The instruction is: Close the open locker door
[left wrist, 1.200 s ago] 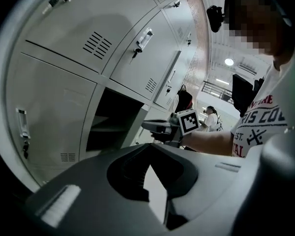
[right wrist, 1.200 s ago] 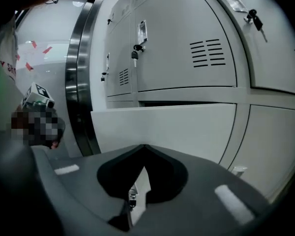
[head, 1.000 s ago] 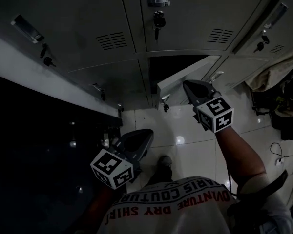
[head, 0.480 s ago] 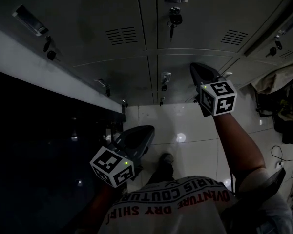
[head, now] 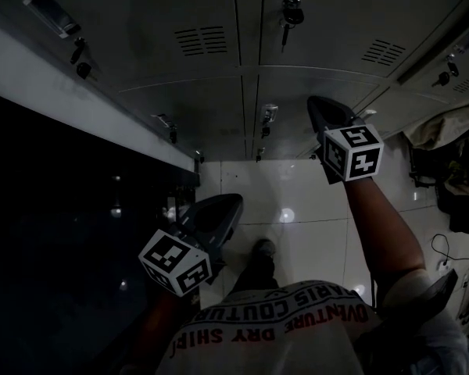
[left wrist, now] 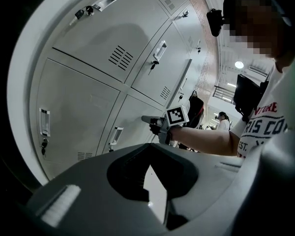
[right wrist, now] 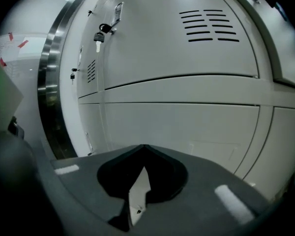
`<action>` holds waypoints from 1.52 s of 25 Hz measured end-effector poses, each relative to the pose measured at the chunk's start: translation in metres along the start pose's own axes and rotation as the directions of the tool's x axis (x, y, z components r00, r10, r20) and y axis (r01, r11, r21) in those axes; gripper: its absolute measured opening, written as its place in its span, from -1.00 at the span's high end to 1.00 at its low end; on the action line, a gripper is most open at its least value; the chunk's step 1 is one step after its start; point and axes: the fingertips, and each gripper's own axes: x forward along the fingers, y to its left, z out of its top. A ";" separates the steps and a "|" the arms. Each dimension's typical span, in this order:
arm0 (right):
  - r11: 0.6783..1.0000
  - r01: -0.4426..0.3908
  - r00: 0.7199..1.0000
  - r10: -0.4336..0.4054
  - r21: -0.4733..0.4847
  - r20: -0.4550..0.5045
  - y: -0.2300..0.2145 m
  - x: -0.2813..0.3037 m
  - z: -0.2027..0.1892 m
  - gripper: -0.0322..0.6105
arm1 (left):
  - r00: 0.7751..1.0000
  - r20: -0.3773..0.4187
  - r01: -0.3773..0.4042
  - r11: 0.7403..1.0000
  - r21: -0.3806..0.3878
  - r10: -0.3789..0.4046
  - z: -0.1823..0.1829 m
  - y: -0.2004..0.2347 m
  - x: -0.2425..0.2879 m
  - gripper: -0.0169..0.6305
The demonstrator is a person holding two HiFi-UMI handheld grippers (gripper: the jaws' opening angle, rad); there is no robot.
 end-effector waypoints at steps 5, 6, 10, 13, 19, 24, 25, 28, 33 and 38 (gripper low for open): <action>0.982 -0.187 0.975 0.182 -0.024 -0.129 0.055 -0.047 -0.050 0.91 | 1.000 -0.003 -0.006 1.000 0.000 0.006 -0.013 -0.015 -0.008 0.93; 0.971 -0.238 0.959 0.232 -0.016 -0.161 0.069 -0.063 -0.064 0.91 | 1.000 -0.001 -0.001 1.000 0.004 0.001 -0.018 -0.020 -0.009 0.93; 0.916 -0.394 0.890 0.400 0.074 -0.219 0.120 -0.146 -0.110 0.91 | 1.000 0.006 0.026 0.999 0.024 -0.026 -0.038 -0.054 -0.013 0.93; 0.892 -0.434 0.874 0.451 0.127 -0.180 0.147 -0.220 -0.124 0.91 | 0.999 0.008 0.053 0.997 0.054 -0.054 -0.059 -0.100 -0.025 0.93; 0.881 -0.456 0.885 0.464 0.123 -0.041 0.179 -0.395 -0.133 0.91 | 0.994 0.043 0.093 0.988 0.125 -0.099 -0.117 -0.232 -0.073 0.93; 0.881 -0.464 0.886 0.463 0.092 0.031 0.206 -0.538 -0.155 0.91 | 0.989 0.076 0.117 0.981 0.154 -0.130 -0.173 -0.350 -0.127 0.93; 0.882 -0.463 0.886 0.462 0.087 0.039 0.210 -0.560 -0.160 0.91 | 0.988 0.076 0.121 0.979 0.166 -0.135 -0.182 -0.370 -0.136 0.93; 0.880 -0.466 0.884 0.462 0.090 0.065 0.219 -0.616 -0.169 0.91 | 0.987 0.069 0.132 0.971 0.199 -0.148 -0.199 -0.422 -0.155 0.93; 0.878 -0.471 0.881 0.462 0.085 0.104 0.228 -0.670 -0.167 0.91 | 0.984 0.061 0.149 0.958 0.245 -0.169 -0.202 -0.481 -0.174 0.93; 0.881 -0.466 0.882 0.457 0.076 0.113 0.233 -0.697 -0.174 0.91 | 0.978 0.055 0.177 0.945 0.277 -0.199 -0.206 -0.516 -0.178 0.93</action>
